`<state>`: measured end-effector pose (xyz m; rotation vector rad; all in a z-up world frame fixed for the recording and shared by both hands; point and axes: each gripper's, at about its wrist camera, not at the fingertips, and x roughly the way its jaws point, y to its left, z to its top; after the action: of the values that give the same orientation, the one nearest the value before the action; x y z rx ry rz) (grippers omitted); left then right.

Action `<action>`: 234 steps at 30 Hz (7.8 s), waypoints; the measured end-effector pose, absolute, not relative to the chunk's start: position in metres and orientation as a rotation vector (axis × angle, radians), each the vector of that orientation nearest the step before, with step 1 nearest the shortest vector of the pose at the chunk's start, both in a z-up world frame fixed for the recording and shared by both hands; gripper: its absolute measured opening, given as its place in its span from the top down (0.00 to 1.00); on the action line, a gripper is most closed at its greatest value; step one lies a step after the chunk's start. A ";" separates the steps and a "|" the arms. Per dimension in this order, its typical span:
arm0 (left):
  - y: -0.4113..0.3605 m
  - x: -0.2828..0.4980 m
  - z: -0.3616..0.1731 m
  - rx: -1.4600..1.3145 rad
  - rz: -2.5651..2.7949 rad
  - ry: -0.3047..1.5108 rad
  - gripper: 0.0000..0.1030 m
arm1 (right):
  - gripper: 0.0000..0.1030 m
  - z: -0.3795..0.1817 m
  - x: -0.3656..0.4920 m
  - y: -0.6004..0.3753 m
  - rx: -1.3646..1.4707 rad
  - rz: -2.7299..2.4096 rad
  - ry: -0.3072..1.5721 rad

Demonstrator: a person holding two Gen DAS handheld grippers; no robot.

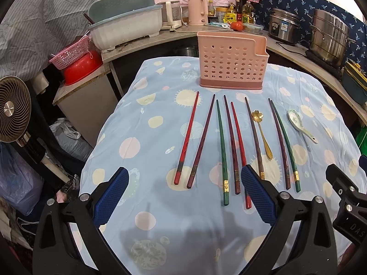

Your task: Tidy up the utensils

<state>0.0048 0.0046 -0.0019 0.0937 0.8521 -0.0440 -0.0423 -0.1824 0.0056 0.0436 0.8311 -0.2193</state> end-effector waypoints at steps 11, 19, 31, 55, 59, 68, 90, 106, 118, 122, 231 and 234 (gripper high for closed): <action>0.007 0.004 -0.004 0.090 -0.047 0.857 0.09 | 0.07 0.003 -0.042 -0.183 0.044 -0.219 0.833; 0.007 0.004 -0.004 0.090 -0.046 0.858 0.09 | 0.07 0.004 -0.043 -0.182 0.047 -0.218 0.833; 0.007 0.004 -0.004 0.090 -0.046 0.858 0.09 | 0.07 0.004 -0.044 -0.183 0.049 -0.217 0.833; 0.009 0.003 -0.003 0.090 -0.046 0.857 0.09 | 0.07 0.004 -0.043 -0.182 0.052 -0.215 0.833; 0.009 0.003 -0.003 0.086 -0.043 0.861 0.09 | 0.07 0.004 -0.042 -0.183 0.054 -0.214 0.834; 0.028 0.017 -0.008 0.032 -0.017 0.897 0.09 | 0.07 0.006 -0.040 -0.193 0.089 -0.225 0.852; 0.057 0.068 -0.078 0.057 -0.012 1.030 0.21 | 0.07 -0.028 -0.002 -0.215 0.118 -0.257 0.948; 0.050 0.086 -0.091 0.048 -0.082 1.055 0.58 | 0.14 -0.039 0.018 -0.228 0.131 -0.281 0.974; 0.048 0.090 -0.088 0.002 -0.150 1.078 0.89 | 0.33 -0.044 0.045 -0.253 0.177 -0.281 0.975; 0.044 0.090 -0.087 0.005 -0.158 1.079 0.90 | 0.47 -0.053 0.056 -0.267 0.247 -0.256 0.997; 0.030 0.136 0.185 0.001 -0.252 0.484 0.93 | 0.94 0.094 0.101 -0.254 0.258 -0.053 0.665; 0.026 0.151 0.204 -0.005 -0.249 0.440 0.93 | 0.94 0.102 0.122 -0.257 0.255 -0.062 0.649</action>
<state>0.1508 0.0260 0.2038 -0.0052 0.4400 -0.2488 0.1222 -0.2572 0.1022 0.2554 0.6487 -0.0618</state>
